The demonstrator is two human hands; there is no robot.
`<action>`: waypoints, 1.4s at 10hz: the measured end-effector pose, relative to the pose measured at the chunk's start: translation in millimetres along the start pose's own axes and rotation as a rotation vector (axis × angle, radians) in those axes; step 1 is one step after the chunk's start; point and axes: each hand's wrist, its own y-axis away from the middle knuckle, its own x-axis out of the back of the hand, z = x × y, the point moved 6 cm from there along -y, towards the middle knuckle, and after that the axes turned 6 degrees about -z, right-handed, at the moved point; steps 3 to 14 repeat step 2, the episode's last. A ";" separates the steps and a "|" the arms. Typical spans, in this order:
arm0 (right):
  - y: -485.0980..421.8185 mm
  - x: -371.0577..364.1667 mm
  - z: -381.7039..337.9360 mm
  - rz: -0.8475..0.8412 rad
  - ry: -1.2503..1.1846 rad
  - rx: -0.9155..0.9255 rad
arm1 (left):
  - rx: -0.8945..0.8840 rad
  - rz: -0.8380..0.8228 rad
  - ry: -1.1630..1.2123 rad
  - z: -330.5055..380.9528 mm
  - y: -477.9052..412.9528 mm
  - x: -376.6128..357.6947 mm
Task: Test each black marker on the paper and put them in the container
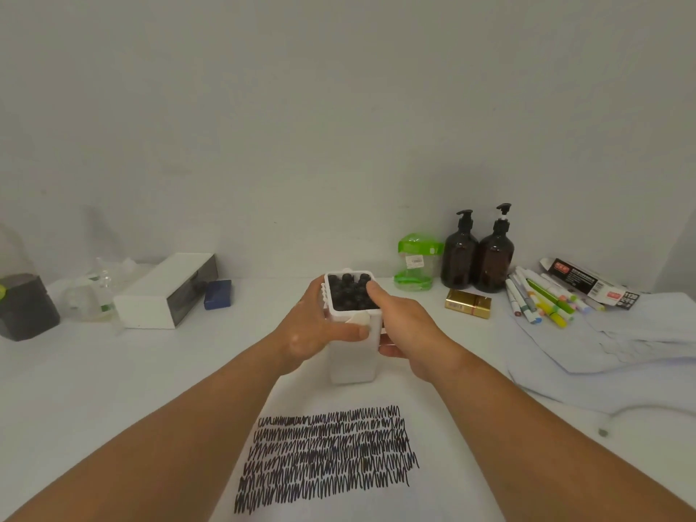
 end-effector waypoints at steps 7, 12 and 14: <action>-14.4 7.4 18.1 0.019 -0.118 -0.025 | 0.069 -0.108 -0.031 -9.0 -10.4 1.0; -14.4 7.4 18.1 0.019 -0.118 -0.025 | 0.069 -0.108 -0.031 -9.0 -10.4 1.0; -14.4 7.4 18.1 0.019 -0.118 -0.025 | 0.069 -0.108 -0.031 -9.0 -10.4 1.0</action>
